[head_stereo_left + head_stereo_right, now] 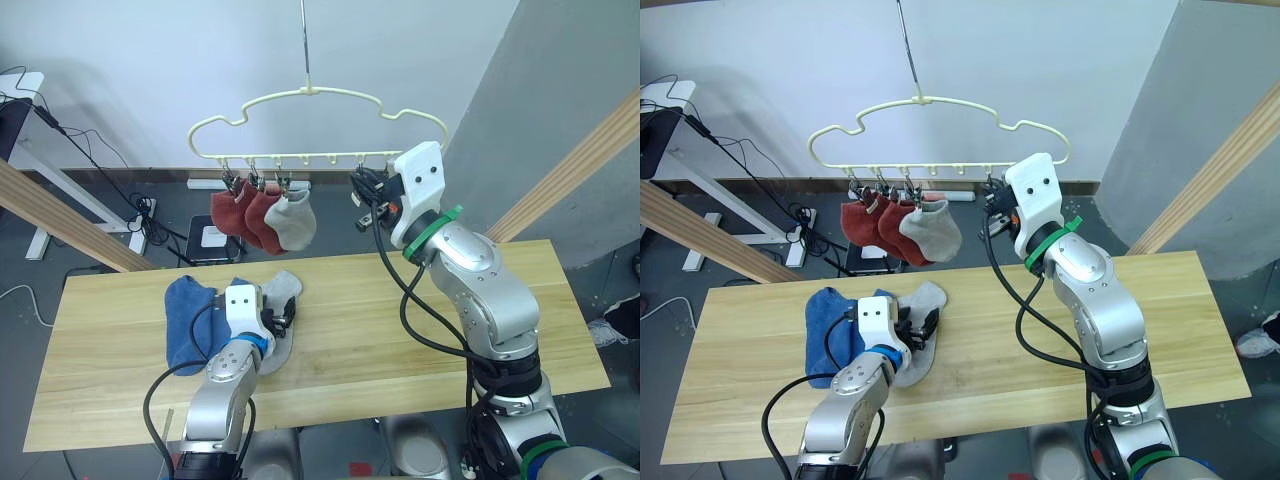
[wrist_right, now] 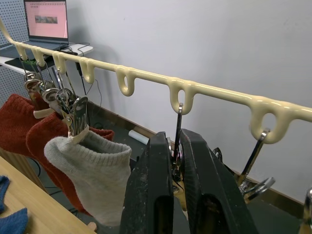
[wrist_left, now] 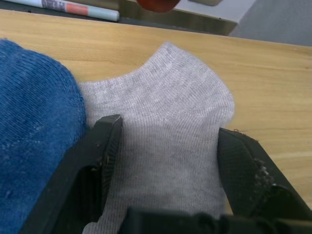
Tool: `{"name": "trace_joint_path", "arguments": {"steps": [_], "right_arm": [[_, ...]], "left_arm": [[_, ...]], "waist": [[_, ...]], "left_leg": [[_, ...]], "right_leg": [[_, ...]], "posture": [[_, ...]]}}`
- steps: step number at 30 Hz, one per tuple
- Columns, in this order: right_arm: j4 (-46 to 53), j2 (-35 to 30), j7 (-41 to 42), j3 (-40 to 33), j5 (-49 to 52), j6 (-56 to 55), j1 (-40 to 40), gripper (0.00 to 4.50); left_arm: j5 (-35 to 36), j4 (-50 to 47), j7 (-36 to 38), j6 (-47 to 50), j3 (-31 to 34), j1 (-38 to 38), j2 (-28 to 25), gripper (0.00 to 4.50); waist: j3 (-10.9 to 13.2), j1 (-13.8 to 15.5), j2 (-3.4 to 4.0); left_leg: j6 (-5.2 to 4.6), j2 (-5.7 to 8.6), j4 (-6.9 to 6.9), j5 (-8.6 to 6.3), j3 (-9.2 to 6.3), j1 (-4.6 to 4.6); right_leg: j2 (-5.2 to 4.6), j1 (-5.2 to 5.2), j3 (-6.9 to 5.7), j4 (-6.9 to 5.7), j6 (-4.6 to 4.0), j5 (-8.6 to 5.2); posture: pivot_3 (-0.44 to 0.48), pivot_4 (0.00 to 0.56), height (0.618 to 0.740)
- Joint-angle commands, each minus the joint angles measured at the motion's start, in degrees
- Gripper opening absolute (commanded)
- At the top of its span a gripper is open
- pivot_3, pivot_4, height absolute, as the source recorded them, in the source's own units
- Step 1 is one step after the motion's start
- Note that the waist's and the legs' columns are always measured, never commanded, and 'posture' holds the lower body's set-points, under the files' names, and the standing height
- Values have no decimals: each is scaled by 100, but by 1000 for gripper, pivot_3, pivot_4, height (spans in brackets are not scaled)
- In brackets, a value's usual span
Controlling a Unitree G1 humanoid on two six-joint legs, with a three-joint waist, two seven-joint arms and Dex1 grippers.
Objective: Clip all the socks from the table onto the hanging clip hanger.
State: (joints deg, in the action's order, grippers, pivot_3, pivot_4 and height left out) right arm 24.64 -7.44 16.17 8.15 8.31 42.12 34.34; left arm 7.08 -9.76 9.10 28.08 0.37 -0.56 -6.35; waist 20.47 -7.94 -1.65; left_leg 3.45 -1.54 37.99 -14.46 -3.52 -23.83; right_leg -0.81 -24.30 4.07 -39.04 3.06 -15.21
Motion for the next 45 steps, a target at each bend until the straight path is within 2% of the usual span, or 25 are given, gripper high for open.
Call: {"name": "trace_joint_path", "arguments": {"steps": [1, 4, 7, 13, 14, 18, 21, 28, 32, 37, 45], "right_arm": [[229, 36, -9, 22, 78, -49, -30, 0], [217, 44, -8, 31, 73, -69, -34, 0], [205, 43, -11, 31, 62, -86, -31, 0], [217, 36, -21, 32, 44, -98, -35, 0], [232, 38, -26, 21, 48, -90, -31, 0], [273, 39, -36, -20, 73, -54, -16, 0], [272, 31, -38, -15, 64, -58, -23, 0], [290, 25, -55, -10, 52, -58, -49, 0], [293, 45, -54, -25, 79, -56, -29, 0], [353, 196, -87, -119, 241, 176, 44, 0], [464, 376, -226, -181, 452, 488, 26, 0]], "left_arm": [[24, -42, 179, 2, -85, -148, -106, 2588], [70, -61, 356, -71, -100, -171, -204, 2162], [-42, -124, 794, -450, -373, -217, -493, 1684], [24, -126, 1233, -960, -573, -263, -655, 95], [157, -174, 1401, -1182, -548, -190, -627, 13], [439, -277, 1811, -1692, -476, 161, -598, 13], [570, -291, 1909, -1712, -466, 303, -592, 13], [725, -507, 1969, -1724, -357, -132, -728, 13], [525, -588, 1942, -2258, -453, -25, -720, 13], [-76, -355, 1767, -3276, -682, 503, -626, 13], [-372, -117, 1533, -3824, -798, 735, -452, 13]], "waist": [[0, -1, 0], [0, 0, 0], [0, 0, 0], [0, 0, 0], [0, 0, 0], [0, 7, 0], [0, -2, 0], [0, -34, 1], [0, 1, 0], [0, -6, 0], [0, -29, 0]], "left_leg": [[0, 0, 0, 0, 0, 0], [0, 0, 0, 0, 0, 0], [0, -1, -1, 0, -1, -1], [1, -5, -2, 0, 0, -3], [0, -5, -3, 0, 0, -2], [0, -6, -2, 0, -2, -5], [0, -2, -2, 0, 3, -4], [0, -9, -9, 0, 2, -4], [-1, -8, -2, 0, -2, -7], [-8, 0, 0, 5, 5, -7], [-8, -2, -7, 5, 5, -8]], "right_leg": [[0, 0, 0, 0, 0, 0], [0, 0, 0, 0, 0, 0], [0, -1, 0, 2, 0, 0], [-3, -2, 1, 5, 0, 0], [-3, -3, 0, 4, 0, 0], [-2, -3, 0, 4, 0, 0], [-3, -3, 3, 5, 0, 0], [1, -8, 2, 7, 0, 0], [-4, -5, 2, 6, 1, 0], [-12, -4, 6, 8, 10, 5], [-10, -6, 4, 10, 10, 6]], "posture": [[-209, 330, 740], [-206, 327, 740], [-207, 324, 740], [-212, 322, 740], [-212, 322, 740], [-212, 322, 740], [-212, 322, 740], [-218, 321, 740], [-218, 321, 740], [-221, 321, 740], [-224, 320, 740]]}}
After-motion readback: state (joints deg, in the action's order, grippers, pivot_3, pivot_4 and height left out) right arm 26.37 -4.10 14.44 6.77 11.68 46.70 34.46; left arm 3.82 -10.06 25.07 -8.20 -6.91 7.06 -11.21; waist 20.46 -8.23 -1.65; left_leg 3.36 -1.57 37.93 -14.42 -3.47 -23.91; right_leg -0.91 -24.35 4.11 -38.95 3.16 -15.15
